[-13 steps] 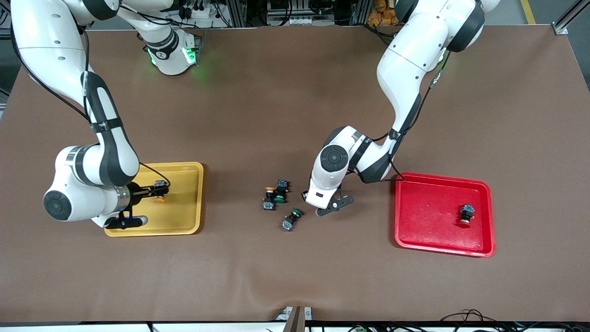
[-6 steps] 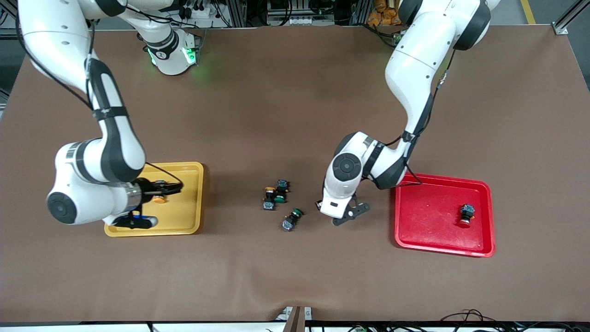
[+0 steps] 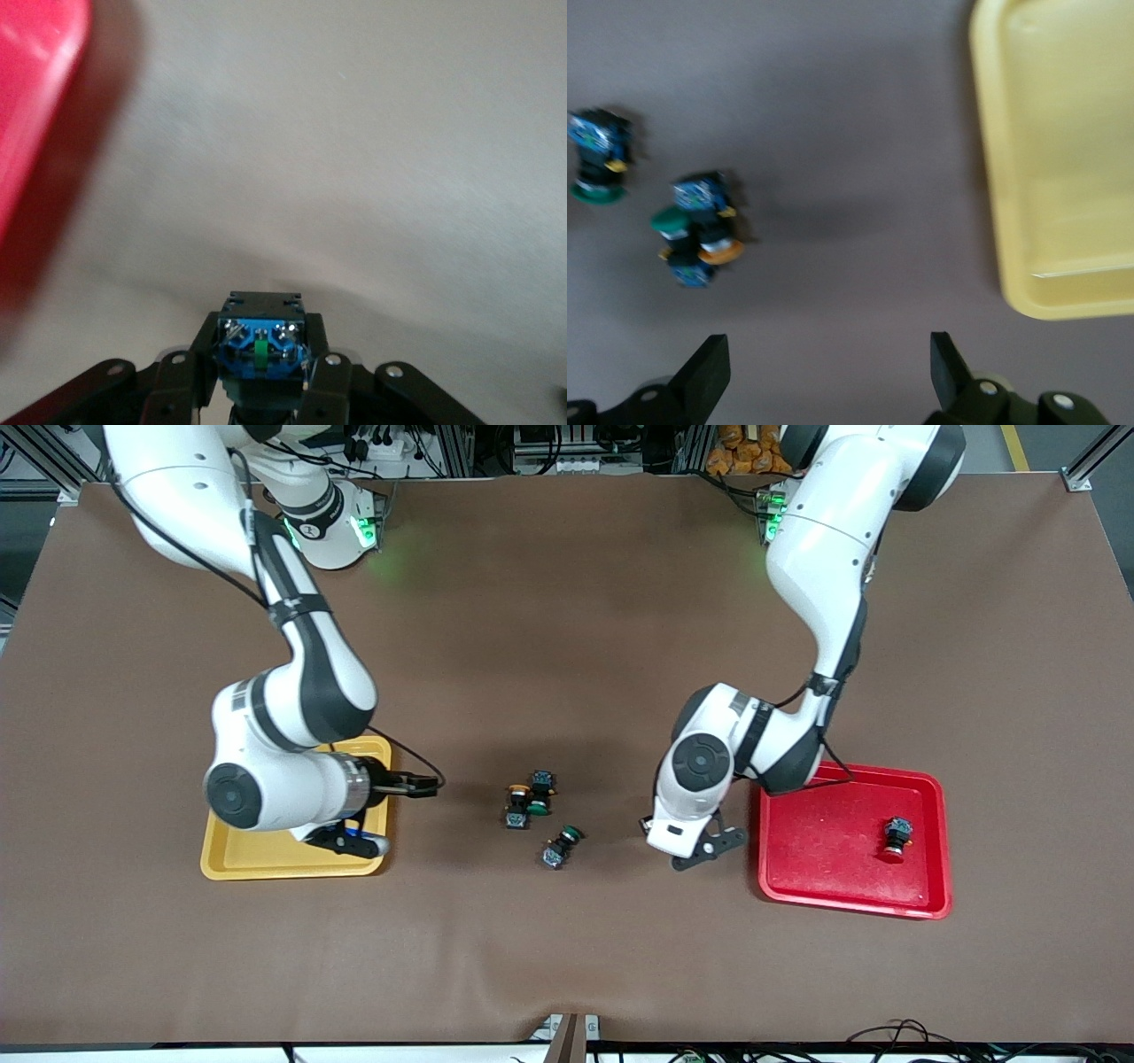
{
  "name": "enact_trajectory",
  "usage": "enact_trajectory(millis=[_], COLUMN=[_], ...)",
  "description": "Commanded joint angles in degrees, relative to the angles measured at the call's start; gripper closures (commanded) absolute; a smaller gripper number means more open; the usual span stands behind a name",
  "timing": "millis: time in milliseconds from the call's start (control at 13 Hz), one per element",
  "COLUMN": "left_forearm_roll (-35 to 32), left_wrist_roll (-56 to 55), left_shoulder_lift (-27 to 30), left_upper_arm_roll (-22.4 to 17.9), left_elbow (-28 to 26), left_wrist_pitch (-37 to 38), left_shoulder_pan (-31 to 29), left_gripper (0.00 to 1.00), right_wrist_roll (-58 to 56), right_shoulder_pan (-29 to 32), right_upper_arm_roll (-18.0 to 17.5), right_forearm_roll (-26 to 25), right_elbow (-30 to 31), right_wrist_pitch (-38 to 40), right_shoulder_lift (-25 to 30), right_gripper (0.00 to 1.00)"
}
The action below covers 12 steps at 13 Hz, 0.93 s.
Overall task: Place red and yellow buttons in trays
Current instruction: 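Place the red button in the red tray while the right gripper grasps yellow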
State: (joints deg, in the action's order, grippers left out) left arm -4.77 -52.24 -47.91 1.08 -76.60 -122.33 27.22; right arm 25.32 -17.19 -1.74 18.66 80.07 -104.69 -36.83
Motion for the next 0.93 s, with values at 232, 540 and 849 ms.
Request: enact_trajectory(millis=[232,540,849], left_forearm_roll=[-0.33,-0.33,-0.24], left_wrist_roll=[8.54,15.31,21.9], left_shoulder_lift=[3.43,4.31,4.67], left_upper_arm_roll=[0.15,0.15,0.06], left_elbow=[-0.74,-0.74,-1.09], left_wrist_pitch=[4.9,9.03,10.53], left_shoulder_pan=[-5.33,-7.79,-10.34], left_gripper=[1.0,1.0,1.0], right_wrist_roll=[7.98,8.08,7.99], right_shoulder_pan=[-6.18,-9.97,-11.99], right_upper_arm_roll=[0.51,0.6,0.68], right_forearm_roll=[1.29,0.77,0.15], right_elbow=[-0.71,-0.71,-0.09], right_wrist_pitch=[-17.0,-24.77,-24.25], right_shoulder_lift=[-7.19,-11.16,-11.34], right_gripper=[0.0,0.0,0.0])
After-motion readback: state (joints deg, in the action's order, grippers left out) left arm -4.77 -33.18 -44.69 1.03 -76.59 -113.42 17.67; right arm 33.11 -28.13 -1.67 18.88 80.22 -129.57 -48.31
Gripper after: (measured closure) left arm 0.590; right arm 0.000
